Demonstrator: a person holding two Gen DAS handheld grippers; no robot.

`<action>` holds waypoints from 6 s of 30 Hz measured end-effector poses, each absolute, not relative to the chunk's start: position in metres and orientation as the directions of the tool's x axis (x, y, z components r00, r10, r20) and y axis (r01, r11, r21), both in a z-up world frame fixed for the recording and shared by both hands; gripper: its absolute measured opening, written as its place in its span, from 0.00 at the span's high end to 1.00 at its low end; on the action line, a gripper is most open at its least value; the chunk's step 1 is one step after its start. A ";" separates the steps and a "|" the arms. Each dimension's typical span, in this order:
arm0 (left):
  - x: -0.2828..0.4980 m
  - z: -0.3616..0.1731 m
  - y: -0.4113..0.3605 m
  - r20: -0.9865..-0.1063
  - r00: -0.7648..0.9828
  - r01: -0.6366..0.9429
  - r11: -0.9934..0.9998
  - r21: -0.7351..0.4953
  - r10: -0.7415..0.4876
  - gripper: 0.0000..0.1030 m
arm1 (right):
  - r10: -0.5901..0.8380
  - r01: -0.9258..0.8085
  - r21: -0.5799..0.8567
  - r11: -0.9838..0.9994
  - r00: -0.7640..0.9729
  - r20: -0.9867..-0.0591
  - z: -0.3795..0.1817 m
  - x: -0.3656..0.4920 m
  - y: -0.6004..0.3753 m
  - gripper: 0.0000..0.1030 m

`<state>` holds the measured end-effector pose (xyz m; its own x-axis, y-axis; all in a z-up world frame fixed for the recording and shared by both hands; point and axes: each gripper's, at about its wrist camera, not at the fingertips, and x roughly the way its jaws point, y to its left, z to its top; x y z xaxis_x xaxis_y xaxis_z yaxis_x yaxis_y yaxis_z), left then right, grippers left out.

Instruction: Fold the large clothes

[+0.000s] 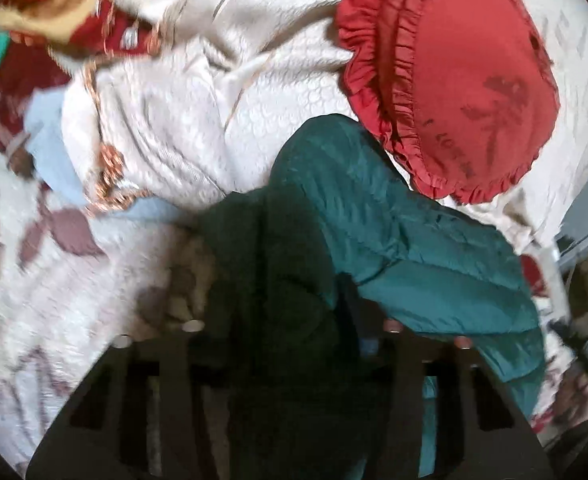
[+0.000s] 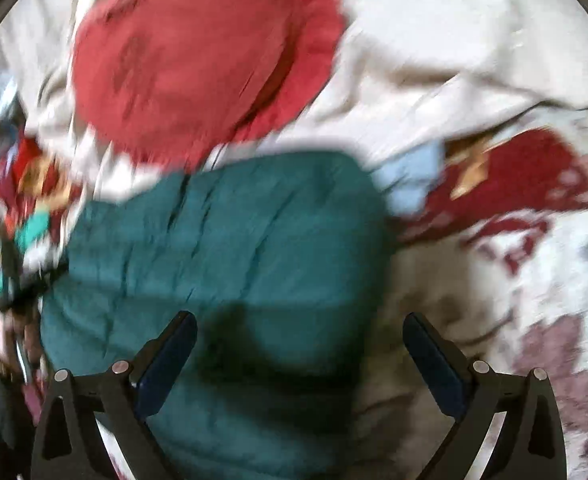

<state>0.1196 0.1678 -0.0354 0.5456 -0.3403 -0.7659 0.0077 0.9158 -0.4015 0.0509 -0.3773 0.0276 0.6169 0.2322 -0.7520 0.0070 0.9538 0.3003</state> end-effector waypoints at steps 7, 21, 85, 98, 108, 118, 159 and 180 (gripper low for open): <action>0.116 -0.036 0.171 -0.773 0.557 0.004 0.932 -0.362 -0.303 0.64 | 0.248 0.220 0.535 0.816 0.701 -0.668 0.017 0.039 -0.459 0.01; 0.123 -0.058 0.192 -0.759 0.532 -0.079 0.870 -0.487 -0.376 0.23 | 0.560 0.000 0.658 0.753 0.526 -0.640 -0.067 0.104 -0.419 0.00; 0.102 0.017 0.049 -0.791 0.612 -0.049 0.999 -0.023 0.012 0.48 | 0.012 0.146 0.114 0.983 0.565 -0.825 0.018 0.050 -0.311 0.25; 0.076 0.036 0.046 -0.743 0.667 0.001 0.997 -0.072 -0.054 0.44 | 0.081 0.118 0.167 0.979 0.524 -0.848 -0.009 0.077 -0.314 0.01; -0.122 0.101 0.024 -0.611 0.767 0.190 0.979 -0.076 -0.196 0.00 | 0.294 -0.100 0.319 0.942 0.704 -0.646 0.098 -0.124 -0.289 0.09; -0.221 0.082 -0.001 -0.726 0.674 0.154 0.987 -0.037 -0.132 0.00 | 0.124 -0.008 0.162 0.987 0.682 -0.721 0.081 -0.276 -0.269 0.00; -0.261 0.125 -0.029 -0.688 0.725 0.106 0.992 0.067 -0.031 0.00 | 0.088 -0.032 0.097 0.995 0.753 -0.652 0.118 -0.322 -0.253 0.00; -0.256 0.118 -0.027 -0.698 0.715 0.096 0.994 0.049 -0.034 0.00 | 0.075 -0.052 0.055 0.997 0.740 -0.668 0.121 -0.310 -0.237 0.00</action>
